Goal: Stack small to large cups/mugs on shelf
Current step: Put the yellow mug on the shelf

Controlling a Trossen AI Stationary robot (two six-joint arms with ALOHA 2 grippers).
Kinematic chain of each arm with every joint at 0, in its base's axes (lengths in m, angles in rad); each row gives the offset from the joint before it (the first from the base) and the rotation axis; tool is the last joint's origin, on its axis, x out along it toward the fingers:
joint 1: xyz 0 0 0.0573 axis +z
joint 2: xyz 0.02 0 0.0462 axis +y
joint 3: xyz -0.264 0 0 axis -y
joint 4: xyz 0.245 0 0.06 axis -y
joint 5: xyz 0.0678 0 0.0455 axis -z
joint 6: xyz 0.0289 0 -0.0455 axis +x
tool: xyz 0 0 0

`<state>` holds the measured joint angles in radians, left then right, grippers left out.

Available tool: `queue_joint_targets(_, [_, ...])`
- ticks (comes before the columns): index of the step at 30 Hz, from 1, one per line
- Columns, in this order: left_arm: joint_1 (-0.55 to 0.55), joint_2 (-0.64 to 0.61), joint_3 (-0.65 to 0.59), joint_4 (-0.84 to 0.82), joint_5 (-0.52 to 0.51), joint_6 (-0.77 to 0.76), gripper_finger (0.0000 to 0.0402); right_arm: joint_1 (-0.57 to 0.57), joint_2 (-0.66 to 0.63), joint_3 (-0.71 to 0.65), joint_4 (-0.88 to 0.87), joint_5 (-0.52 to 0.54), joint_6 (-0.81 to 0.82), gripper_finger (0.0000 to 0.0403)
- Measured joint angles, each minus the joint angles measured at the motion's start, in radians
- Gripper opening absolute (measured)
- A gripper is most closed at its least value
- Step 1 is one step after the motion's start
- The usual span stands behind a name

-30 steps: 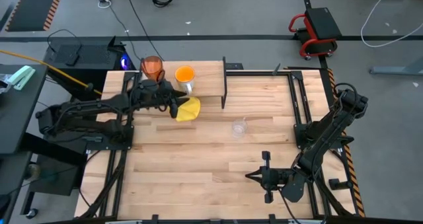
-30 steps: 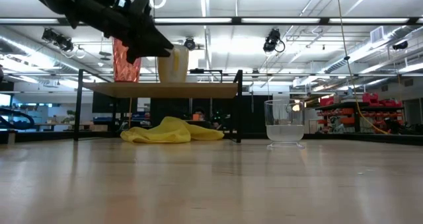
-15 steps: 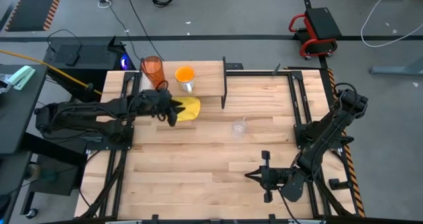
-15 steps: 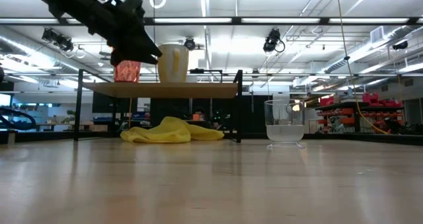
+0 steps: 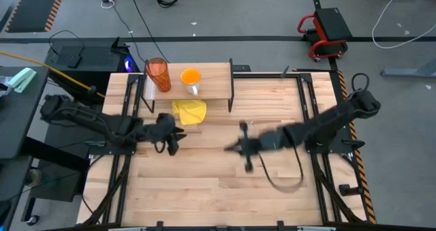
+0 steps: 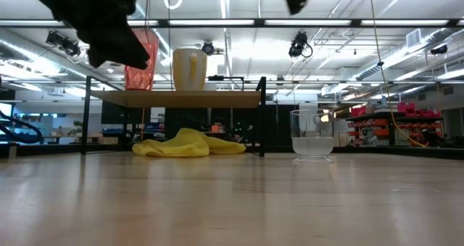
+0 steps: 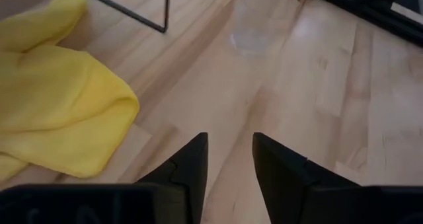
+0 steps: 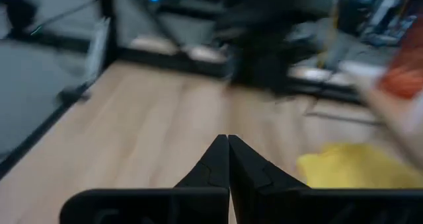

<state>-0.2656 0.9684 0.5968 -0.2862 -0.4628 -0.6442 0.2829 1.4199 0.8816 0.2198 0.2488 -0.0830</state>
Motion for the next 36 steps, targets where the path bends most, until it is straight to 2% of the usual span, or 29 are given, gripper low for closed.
queue_joint_targets(4, [-0.113,0.006,0.0,-0.009,-0.102,-0.035,0.0126,-0.215,-0.006,0.055,-0.001,-0.2,-0.007,0.0002])
queue_joint_targets(7, [-0.18,0.006,0.0,-0.011,-0.175,-0.057,0.0129,-0.334,0.023,0.111,0.0,-0.334,0.006,0.0002])
queue_joint_targets(10, [-0.227,0.006,0.0,-0.011,-0.242,-0.059,0.0129,-0.422,0.068,0.165,-0.002,-0.398,0.036,0.0001])
queue_joint_targets(14, [-0.255,0.006,0.0,-0.011,-0.276,-0.06,0.0123,-0.498,0.164,0.26,-0.047,-0.468,0.04,0.0001])
queue_joint_targets(23, [-0.272,0.006,0.0,-0.012,-0.286,-0.061,0.0117,-0.561,0.36,0.509,-0.232,-0.46,-0.01,0.0])
queue_joint_targets(36, [-0.278,0.006,0.0,-0.02,-0.286,-0.059,0.0114,-0.619,0.42,0.545,-0.231,-0.456,0.002,0.0])
